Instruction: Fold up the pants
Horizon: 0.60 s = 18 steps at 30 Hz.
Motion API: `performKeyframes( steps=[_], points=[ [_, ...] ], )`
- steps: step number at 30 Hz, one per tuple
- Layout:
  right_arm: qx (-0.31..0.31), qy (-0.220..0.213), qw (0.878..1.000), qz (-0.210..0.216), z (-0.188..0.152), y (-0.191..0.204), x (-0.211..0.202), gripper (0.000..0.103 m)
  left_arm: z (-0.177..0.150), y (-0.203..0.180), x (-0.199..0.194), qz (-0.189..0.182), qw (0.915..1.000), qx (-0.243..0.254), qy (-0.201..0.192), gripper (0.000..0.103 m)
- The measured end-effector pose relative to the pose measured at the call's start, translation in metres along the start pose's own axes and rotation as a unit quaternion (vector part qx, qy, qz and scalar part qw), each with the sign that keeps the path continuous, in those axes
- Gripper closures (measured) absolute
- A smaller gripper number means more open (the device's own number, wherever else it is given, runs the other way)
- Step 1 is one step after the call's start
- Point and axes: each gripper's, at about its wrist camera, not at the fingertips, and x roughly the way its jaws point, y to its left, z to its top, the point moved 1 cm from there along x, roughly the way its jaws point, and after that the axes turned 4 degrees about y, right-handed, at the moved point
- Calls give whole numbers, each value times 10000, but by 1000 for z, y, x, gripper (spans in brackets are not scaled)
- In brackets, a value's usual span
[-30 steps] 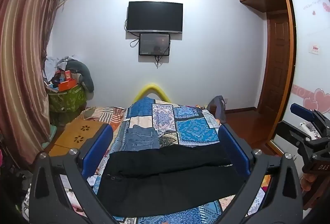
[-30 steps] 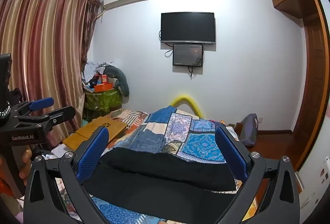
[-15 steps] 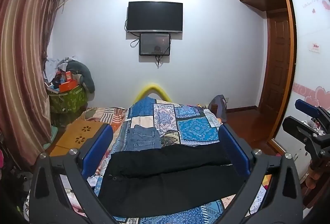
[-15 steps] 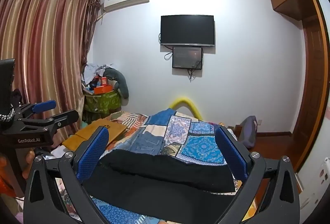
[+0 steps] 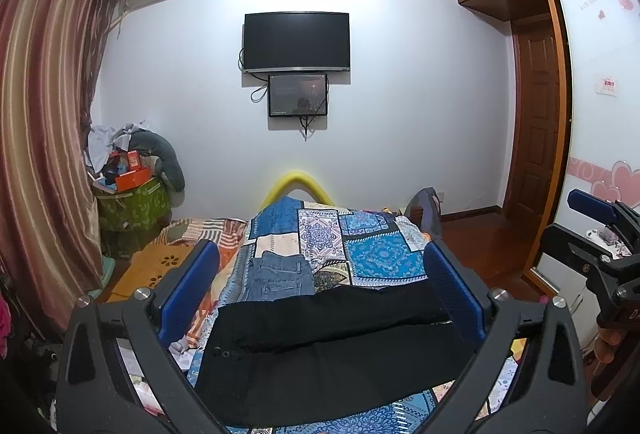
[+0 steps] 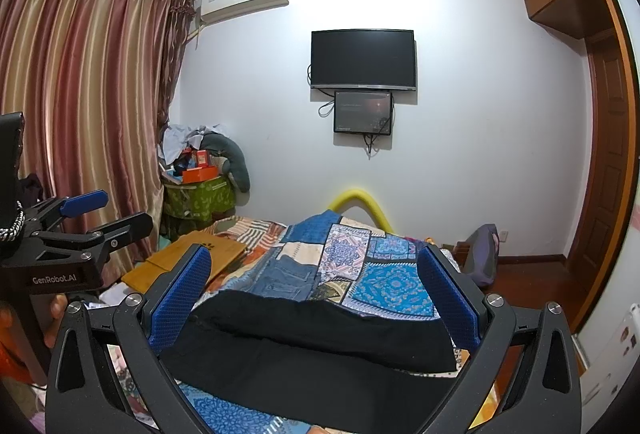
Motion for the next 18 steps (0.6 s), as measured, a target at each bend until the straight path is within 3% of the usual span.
performKeyframes(
  steps=[18],
  points=[
    [-24,-38,10000,16,-1,2,1,0,-6,-5,-3,55,9999,92,-109,0]
  ],
)
